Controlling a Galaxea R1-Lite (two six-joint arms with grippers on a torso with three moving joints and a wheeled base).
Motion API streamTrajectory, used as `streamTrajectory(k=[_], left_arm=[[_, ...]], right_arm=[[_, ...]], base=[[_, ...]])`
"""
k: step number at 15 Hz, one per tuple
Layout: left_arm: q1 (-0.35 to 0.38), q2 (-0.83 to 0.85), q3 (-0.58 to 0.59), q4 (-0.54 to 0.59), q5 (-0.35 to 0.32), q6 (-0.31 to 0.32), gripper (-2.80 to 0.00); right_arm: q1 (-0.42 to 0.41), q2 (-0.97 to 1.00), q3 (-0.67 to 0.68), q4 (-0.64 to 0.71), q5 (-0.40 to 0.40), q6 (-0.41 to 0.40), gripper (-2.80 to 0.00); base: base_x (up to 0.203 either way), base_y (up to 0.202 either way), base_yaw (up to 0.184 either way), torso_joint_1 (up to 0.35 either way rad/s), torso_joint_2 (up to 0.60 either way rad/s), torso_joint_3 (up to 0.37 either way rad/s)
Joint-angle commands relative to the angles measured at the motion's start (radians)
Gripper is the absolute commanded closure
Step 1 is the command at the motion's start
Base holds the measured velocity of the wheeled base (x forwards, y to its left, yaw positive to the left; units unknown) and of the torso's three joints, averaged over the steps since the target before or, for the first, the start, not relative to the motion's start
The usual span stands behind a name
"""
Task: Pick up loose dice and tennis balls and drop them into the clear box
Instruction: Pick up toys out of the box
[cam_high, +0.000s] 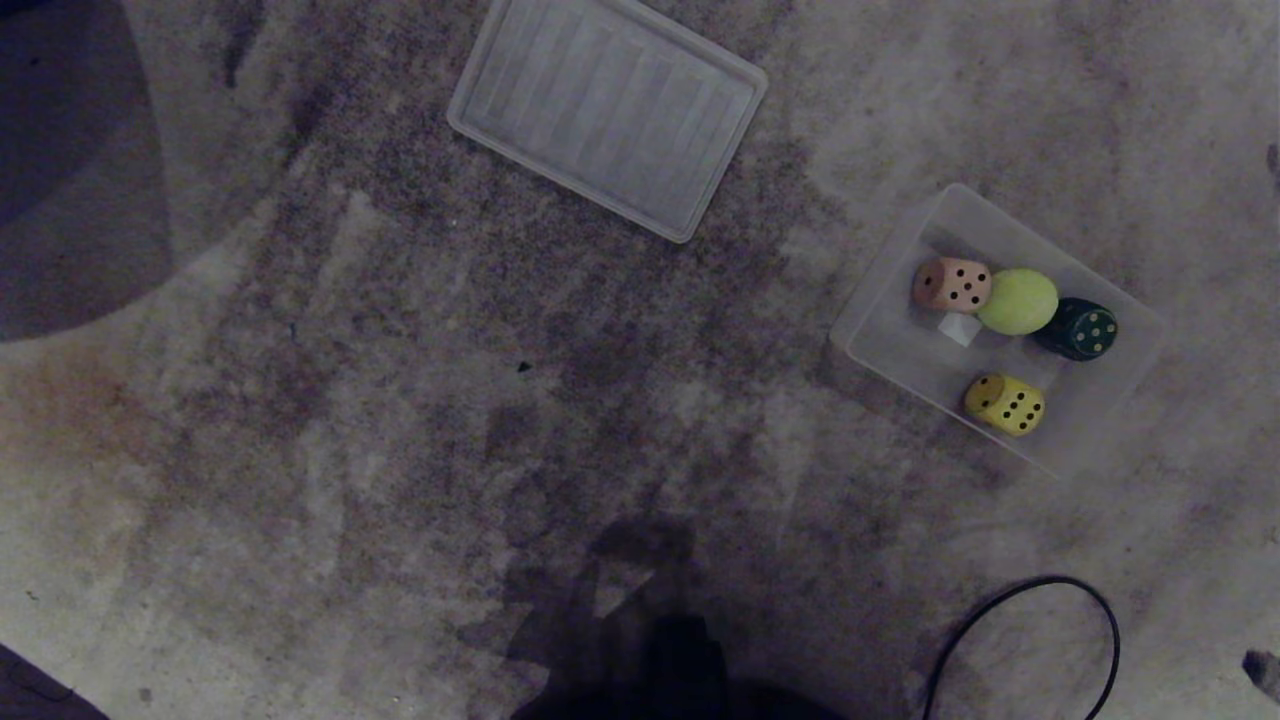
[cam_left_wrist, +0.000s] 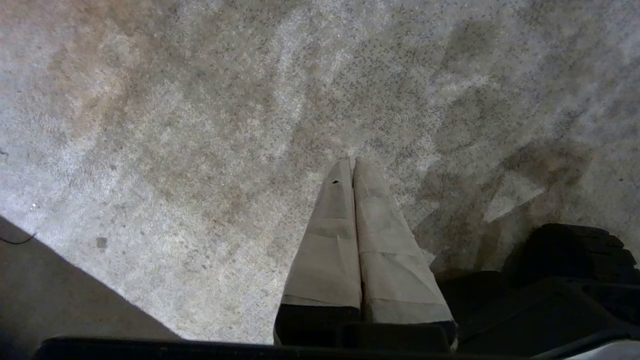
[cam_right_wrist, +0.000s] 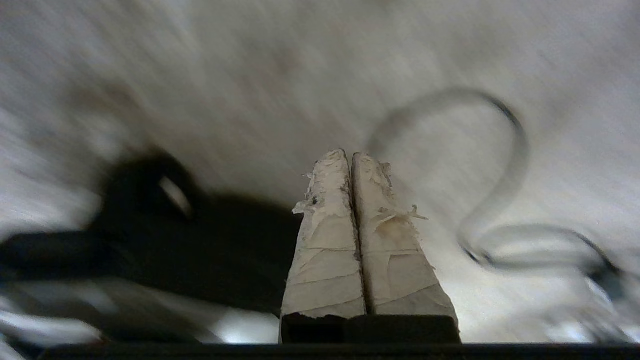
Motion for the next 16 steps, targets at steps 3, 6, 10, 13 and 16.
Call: streamTrajectory(k=[3, 6, 10, 13, 16], left_arm=[[0.0, 0.0, 0.002, 0.0, 0.002, -0.001, 0.0], [0.0, 0.0, 0.002, 0.0, 0.002, -0.001, 0.0], [0.0, 0.0, 0.002, 0.0, 0.002, -0.001, 0.0], [0.0, 0.0, 0.002, 0.0, 0.001, -0.001, 0.0], [0.0, 0.005, 0.002, -0.006, -0.008, -0.001, 0.0]], right_arm=[[-0.072, -0.279, 0.109, 0.184, -0.052, -0.078, 0.0], [-0.036, -0.322, 0.109, 0.186, -0.036, -0.089, 0.0], [-0.048, -0.486, 0.11, 0.186, -0.023, -0.116, 0.0], [-0.054, -0.478, 0.109, 0.184, -0.02, -0.114, 0.0], [-0.054, -0.478, 0.109, 0.184, -0.02, -0.113, 0.0]], base=[[0.0, 0.0, 0.0, 0.0, 0.0, 0.0], [0.0, 0.0, 0.0, 0.0, 0.0, 0.0], [0.0, 0.0, 0.0, 0.0, 0.0, 0.0], [0.0, 0.0, 0.0, 0.0, 0.0, 0.0], [0.0, 0.0, 0.0, 0.0, 0.0, 0.0]])
